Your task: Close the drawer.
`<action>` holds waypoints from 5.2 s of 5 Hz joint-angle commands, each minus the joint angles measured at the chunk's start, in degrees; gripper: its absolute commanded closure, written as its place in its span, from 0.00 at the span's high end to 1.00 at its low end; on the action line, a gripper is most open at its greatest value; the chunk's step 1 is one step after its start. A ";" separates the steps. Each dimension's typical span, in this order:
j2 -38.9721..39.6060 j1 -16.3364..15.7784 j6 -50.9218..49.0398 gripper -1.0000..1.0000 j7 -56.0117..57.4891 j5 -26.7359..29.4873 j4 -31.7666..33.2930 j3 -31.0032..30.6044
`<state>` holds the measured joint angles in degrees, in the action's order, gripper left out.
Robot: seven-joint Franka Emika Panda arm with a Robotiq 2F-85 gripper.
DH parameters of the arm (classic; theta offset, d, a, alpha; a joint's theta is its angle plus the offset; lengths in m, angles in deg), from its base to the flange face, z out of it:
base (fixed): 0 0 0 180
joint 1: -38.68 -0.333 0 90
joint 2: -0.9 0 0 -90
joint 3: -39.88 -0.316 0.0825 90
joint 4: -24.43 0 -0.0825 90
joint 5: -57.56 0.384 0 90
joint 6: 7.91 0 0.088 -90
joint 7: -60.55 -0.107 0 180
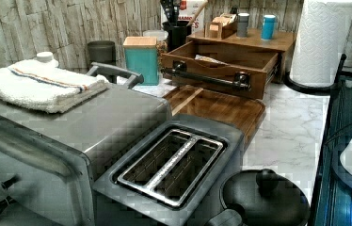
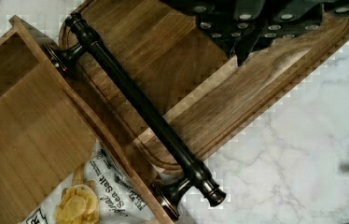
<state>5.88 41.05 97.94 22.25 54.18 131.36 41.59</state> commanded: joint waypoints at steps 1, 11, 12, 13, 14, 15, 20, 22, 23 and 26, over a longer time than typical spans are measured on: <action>1.65 -1.26 -0.59 0.00 12.88 -3.58 -0.88 -1.97; 9.08 -0.33 23.39 0.00 32.69 -18.27 14.20 -0.52; 9.83 2.41 24.91 0.00 36.72 -15.35 14.60 0.03; 10.81 4.73 23.56 0.00 39.92 -10.56 14.06 -0.18; 10.42 4.38 24.61 0.00 36.48 -10.28 15.93 0.40; 10.08 5.68 25.95 0.00 37.48 -10.98 17.18 0.41; 12.74 14.83 24.48 0.00 55.71 -13.73 8.54 7.22; 18.20 21.54 23.97 0.00 71.52 -9.33 -3.92 11.38; 24.85 26.80 19.47 0.00 79.22 -2.64 -15.60 11.58; 17.43 26.96 28.20 0.00 76.67 -5.71 -7.64 15.41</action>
<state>30.69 62.51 116.44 100.55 53.89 126.43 47.77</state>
